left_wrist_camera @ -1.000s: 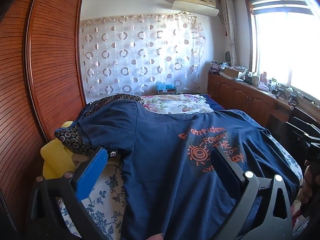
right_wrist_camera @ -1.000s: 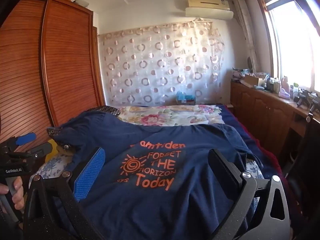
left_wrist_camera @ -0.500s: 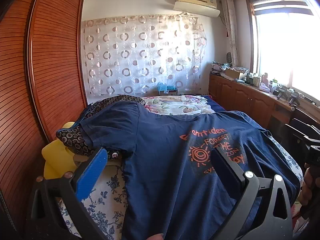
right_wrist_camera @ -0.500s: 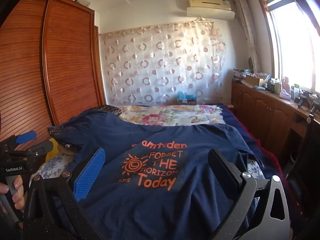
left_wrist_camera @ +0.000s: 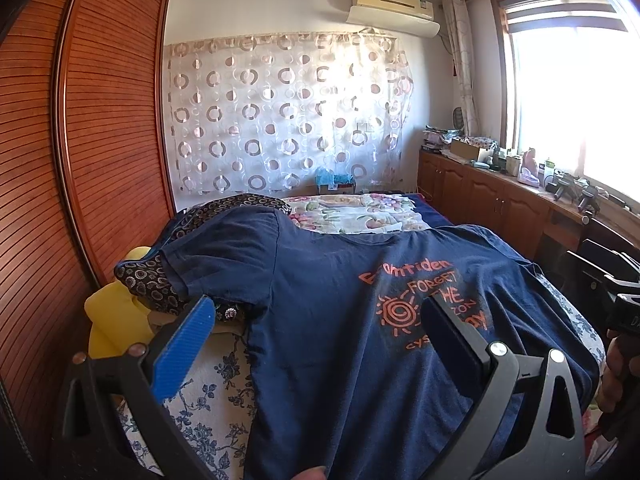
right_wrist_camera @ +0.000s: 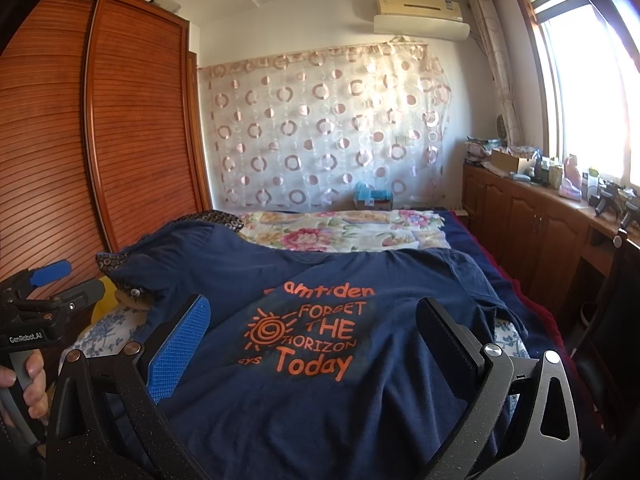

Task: Fold small clothes

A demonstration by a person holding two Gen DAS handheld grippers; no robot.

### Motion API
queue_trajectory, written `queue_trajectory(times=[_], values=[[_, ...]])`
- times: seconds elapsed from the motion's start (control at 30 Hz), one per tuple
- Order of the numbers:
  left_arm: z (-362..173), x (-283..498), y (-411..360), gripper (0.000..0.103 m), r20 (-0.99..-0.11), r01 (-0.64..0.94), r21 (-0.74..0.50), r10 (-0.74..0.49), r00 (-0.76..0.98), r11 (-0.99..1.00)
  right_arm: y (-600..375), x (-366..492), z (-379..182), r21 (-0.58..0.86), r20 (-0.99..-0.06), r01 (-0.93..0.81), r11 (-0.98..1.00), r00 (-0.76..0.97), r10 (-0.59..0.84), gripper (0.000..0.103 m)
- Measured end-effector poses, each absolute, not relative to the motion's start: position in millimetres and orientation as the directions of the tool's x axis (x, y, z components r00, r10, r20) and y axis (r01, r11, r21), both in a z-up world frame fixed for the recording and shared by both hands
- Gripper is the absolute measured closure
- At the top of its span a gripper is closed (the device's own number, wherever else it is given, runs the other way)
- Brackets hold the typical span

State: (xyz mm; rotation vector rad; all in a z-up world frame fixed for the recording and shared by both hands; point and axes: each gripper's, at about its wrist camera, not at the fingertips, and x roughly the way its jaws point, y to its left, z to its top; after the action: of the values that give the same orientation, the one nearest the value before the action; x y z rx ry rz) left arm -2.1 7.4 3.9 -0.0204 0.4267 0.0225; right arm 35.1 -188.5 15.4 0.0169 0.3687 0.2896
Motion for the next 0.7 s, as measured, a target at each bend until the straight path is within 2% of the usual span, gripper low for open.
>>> queue_trajectory(times=[0.7], values=[[8.7,-5.2,3.2,0.000,-0.403,-0.027,-0.011,0.021,0.915,1.000,-189.1,33.9,16.0,0.068,-0.352,-0.277,0.958,0.892,0.283,0.000]])
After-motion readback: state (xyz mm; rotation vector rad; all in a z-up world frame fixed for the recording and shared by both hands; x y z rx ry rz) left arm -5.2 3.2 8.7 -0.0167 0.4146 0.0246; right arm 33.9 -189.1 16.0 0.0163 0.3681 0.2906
